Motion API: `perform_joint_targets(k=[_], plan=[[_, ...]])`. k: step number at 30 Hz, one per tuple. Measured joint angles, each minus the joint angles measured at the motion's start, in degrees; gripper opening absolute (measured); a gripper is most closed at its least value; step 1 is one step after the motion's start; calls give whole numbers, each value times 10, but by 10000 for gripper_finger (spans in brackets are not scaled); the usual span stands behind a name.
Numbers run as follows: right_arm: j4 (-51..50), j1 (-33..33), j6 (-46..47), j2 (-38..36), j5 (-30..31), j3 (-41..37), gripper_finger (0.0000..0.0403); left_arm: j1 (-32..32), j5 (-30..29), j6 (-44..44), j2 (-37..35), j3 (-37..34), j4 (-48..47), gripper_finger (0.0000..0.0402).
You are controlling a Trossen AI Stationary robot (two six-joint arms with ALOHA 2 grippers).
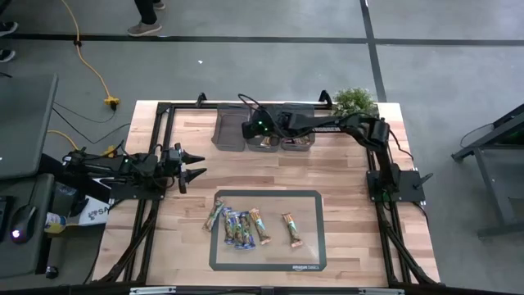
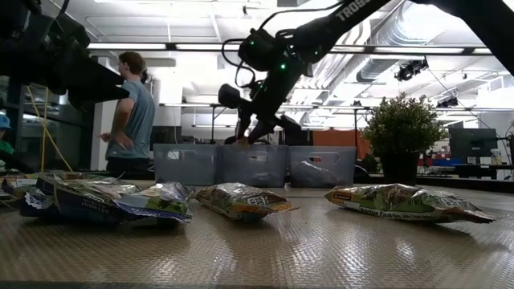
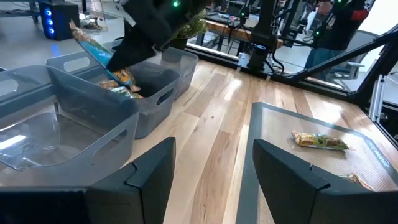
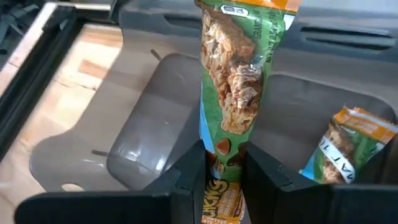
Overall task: Pick and place Granola Bars by type
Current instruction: Put the orange granola bar into the middle black bin
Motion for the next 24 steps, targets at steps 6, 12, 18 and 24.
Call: perform_joint_targets(k=[6,12,18,24], plan=[[-5,0,0,4,-1,0,74,0,0,0,0,0,0,211],[-33,0,6,4,-1,0,74,0,0,0,0,0,0,211],[-45,0,10,5,-10,0,74,0,0,0,0,0,0,211],[-51,0,10,5,-23,0,77,0,0,0,0,0,0,211]])
